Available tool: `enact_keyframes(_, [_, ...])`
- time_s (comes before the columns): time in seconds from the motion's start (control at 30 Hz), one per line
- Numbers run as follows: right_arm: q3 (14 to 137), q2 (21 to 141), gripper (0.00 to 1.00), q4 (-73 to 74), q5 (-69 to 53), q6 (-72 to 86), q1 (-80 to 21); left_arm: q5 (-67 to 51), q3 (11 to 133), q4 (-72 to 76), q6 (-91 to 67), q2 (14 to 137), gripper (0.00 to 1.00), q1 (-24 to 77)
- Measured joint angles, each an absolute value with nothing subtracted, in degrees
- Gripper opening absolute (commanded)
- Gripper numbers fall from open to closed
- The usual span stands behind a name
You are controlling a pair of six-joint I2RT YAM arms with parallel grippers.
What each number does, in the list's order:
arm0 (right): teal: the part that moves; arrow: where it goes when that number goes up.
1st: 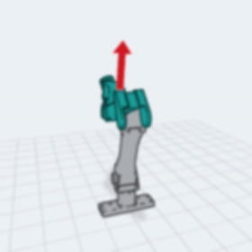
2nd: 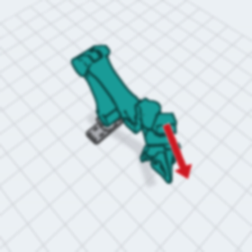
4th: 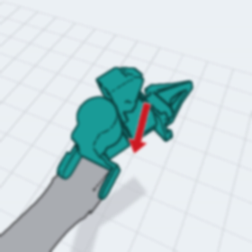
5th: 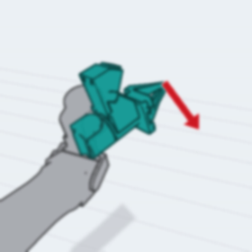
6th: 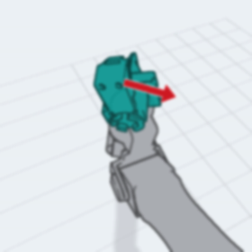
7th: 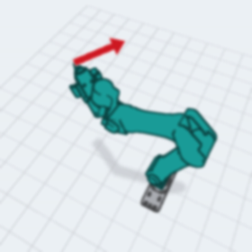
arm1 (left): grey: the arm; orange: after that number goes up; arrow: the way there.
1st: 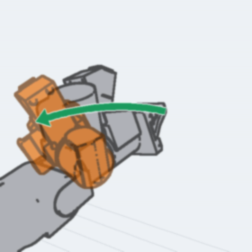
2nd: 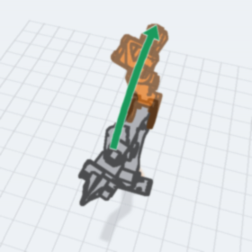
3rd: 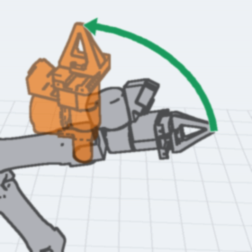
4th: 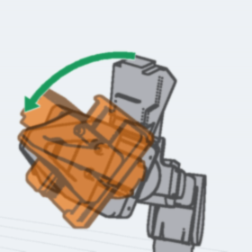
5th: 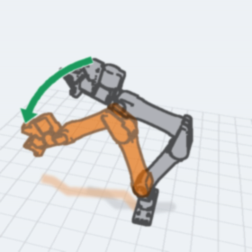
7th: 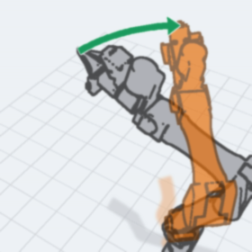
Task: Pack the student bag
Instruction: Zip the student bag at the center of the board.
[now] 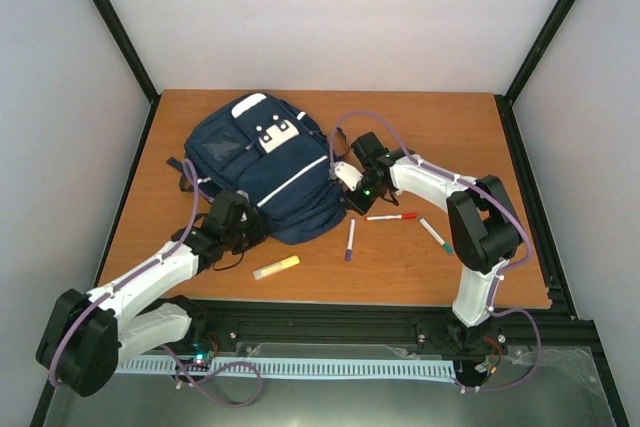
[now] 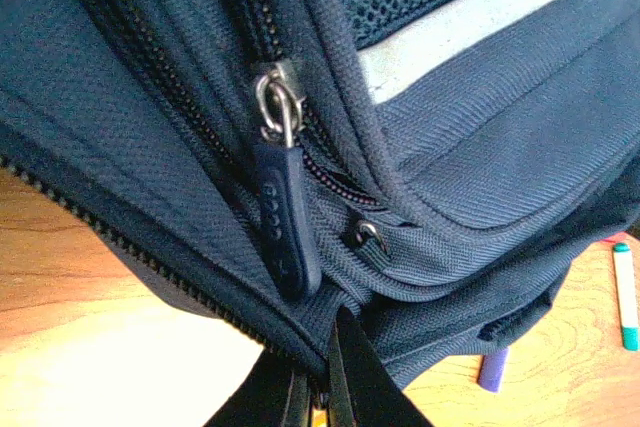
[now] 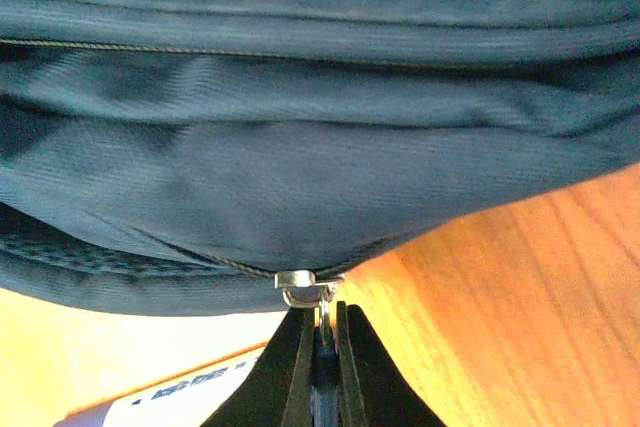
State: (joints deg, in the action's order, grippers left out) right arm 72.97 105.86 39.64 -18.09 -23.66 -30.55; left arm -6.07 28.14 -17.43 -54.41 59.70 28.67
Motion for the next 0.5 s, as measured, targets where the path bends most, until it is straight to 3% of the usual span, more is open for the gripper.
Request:
enact_keyframes(0.3, [67.35, 103.88, 0.03, 33.10, -14.87, -26.17, -31.81, -5.45, 27.64, -20.25, -52.60, 61.69, 0.01, 24.49])
enact_keyframes(0.5, [62.52, 101.23, 0.03, 30.79, -8.47, -26.06, -45.93, -2.15, 29.04, -21.87, -50.52, 68.64, 0.01, 19.44])
